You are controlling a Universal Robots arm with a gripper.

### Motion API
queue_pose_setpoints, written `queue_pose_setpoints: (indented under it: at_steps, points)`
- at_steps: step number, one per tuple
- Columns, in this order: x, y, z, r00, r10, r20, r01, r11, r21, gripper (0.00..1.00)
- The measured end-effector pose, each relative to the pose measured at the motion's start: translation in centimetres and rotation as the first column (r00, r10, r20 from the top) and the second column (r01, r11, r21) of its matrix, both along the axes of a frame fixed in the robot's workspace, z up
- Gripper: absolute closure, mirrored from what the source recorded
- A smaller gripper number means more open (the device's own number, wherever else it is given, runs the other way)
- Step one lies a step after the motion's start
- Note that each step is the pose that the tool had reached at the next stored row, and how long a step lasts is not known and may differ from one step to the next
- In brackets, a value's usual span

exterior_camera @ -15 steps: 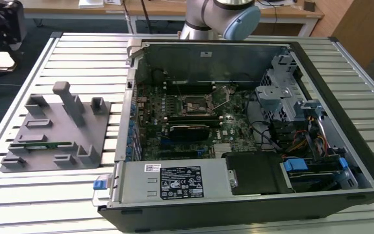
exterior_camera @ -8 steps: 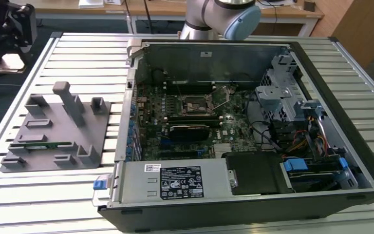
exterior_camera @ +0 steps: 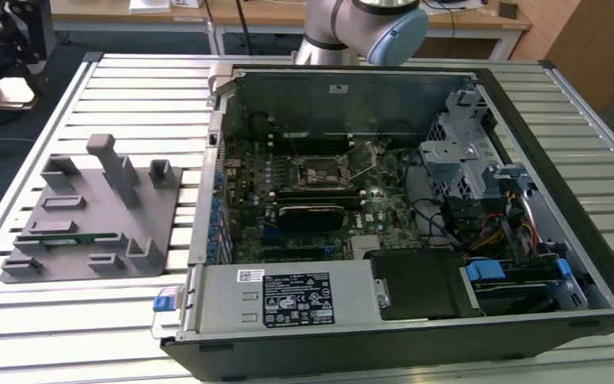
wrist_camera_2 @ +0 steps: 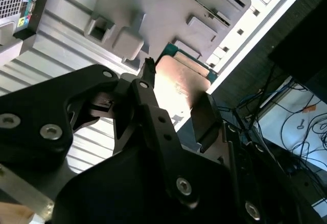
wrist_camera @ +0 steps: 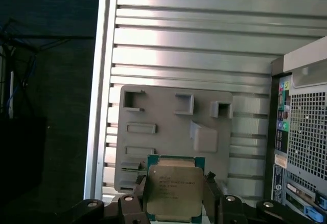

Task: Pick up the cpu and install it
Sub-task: 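Pick up the cpu and move it towards the insertion slot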

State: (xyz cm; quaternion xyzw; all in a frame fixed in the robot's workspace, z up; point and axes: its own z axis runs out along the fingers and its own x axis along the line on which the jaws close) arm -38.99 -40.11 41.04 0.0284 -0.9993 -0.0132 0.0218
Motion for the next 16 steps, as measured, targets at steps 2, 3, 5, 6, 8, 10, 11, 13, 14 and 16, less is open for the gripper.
queue_pose_setpoints:
  at_steps: [2,3,5,6,8,10,11,13,14,16]
  points:
    - [0.0,0.0,0.09,0.9998,0.0,0.0178,0.0,1.0,0.0,0.47]
    - [0.0,0.0,0.09,0.9997,0.0,0.0261,0.0,1.0,-0.0001,0.47]
    - [0.3,0.0,0.08,0.9994,0.0,0.0341,0.0,1.0,0.0,0.47]
    - [0.7,0.0,0.05,0.9994,0.0,0.0357,0.0,1.0,-0.0002,0.47]
    - [1.6,0.0,-0.1,0.9993,0.0,0.0367,0.0,1.0,0.0,0.47]
    - [2.6,0.01,-0.29,0.9993,0.0,0.0367,0.0,1.0,-0.0001,0.47]
    - [3.0,0.01,-0.38,0.9993,0.0,0.0366,0.0,1.0,-0.0001,0.47]
    - [3.9,0.03,-0.56,0.9993,0.0,0.0368,0.0,1.0,0.0,0.47]
    - [4.4,0.03,-0.63,0.9993,0.0,0.0367,0.0,1.0,-0.0001,0.47]
    - [5.3,0.06,-0.78,0.9993,0.0,0.0367,0.0,1.0,-0.0001,0.47]
